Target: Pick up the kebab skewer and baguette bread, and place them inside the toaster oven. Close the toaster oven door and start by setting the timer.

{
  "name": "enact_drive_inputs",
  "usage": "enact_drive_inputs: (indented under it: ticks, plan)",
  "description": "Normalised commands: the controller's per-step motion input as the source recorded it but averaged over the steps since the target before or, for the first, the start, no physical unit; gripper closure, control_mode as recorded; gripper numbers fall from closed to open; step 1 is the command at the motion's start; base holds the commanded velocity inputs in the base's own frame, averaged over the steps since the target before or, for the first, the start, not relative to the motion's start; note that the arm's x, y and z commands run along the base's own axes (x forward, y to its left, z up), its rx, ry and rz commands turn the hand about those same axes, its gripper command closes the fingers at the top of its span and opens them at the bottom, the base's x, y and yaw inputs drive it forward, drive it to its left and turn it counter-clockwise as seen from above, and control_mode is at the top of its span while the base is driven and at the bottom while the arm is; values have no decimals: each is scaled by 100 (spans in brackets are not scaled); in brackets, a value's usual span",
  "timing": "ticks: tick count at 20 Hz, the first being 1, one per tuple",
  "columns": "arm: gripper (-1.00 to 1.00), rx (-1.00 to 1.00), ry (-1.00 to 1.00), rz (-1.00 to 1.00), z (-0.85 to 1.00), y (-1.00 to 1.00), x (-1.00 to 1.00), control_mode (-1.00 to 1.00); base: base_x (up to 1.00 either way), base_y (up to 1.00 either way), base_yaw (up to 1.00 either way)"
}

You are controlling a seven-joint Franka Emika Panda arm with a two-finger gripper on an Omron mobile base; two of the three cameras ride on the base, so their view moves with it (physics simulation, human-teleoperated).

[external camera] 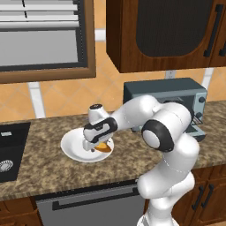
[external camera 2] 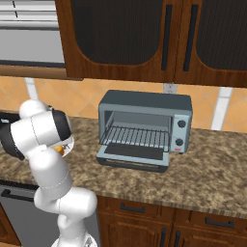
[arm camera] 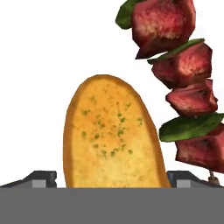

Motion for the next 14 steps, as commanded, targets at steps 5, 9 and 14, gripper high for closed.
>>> enact_drive_inputs:
  ticks: [5, 9, 14]
  plan:
    - [100, 0, 0, 0, -15, -8, 0, -100, 0, 0, 0]
    - [100, 0, 0, 0, -20, -15, 0, -100, 0, 0, 0]
    - [100, 5, -1, 0, 59, -62, -23, -100, 0, 0, 0]
